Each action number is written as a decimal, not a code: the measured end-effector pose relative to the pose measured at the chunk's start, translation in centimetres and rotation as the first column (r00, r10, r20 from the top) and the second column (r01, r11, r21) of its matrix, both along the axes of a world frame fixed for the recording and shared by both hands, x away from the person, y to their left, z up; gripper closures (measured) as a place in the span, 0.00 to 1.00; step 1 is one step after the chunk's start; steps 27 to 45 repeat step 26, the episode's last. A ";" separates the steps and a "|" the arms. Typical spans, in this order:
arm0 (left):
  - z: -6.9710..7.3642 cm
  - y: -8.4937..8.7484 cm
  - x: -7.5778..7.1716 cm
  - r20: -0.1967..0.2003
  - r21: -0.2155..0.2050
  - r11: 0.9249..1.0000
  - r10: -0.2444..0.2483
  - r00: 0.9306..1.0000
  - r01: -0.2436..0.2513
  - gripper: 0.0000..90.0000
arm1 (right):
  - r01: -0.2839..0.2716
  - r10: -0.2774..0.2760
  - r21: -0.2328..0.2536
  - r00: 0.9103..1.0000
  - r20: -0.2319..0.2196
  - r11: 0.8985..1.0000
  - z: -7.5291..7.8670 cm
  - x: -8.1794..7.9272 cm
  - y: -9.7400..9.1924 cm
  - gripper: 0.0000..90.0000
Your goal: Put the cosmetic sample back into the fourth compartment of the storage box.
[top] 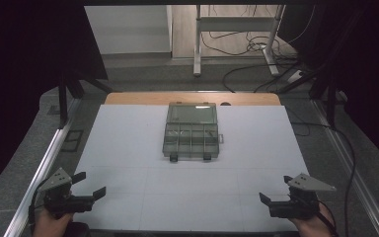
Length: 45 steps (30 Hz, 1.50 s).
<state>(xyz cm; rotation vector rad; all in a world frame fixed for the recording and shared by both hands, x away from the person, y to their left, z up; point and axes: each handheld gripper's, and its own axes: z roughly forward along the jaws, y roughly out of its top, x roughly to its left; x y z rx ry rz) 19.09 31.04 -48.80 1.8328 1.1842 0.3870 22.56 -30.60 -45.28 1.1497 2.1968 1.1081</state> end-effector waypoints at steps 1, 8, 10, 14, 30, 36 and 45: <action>0.0 0.0 0.0 0.000 0.000 1.000 0.000 1.000 0.000 0.02 | 0.006 -0.006 -0.001 1.000 0.001 1.000 0.0 -0.1 -0.1 0.00; 0.0 0.0 0.0 0.002 0.001 1.000 0.002 1.000 -0.002 0.02 | 0.039 -0.039 -0.004 0.999 -0.004 0.999 -0.2 -0.6 -1.0 0.00; 0.0 0.0 0.0 0.001 0.000 1.000 0.002 1.000 -0.002 0.02 | 0.045 -0.045 -0.008 0.999 -0.005 0.999 -0.2 -0.7 -1.1 0.00; 0.0 0.0 0.0 0.002 -0.001 1.000 0.002 1.000 -0.002 0.02 | 0.058 -0.058 -0.015 0.998 -0.012 0.998 -0.4 -0.9 -1.3 0.00; 0.0 0.0 0.0 0.000 0.001 1.000 0.003 1.000 -0.003 0.02 | 0.083 -0.084 -0.031 0.996 -0.028 0.996 -0.7 -1.0 -1.8 0.00; 0.0 0.0 0.0 0.000 0.001 1.000 0.003 1.000 -0.003 0.02 | 0.083 -0.084 -0.031 0.996 -0.028 0.996 -0.7 -1.0 -1.8 0.00; 0.0 0.0 0.0 0.000 0.001 1.000 0.003 1.000 -0.003 0.02 | 0.083 -0.084 -0.031 0.996 -0.028 0.996 -0.7 -1.0 -1.8 0.00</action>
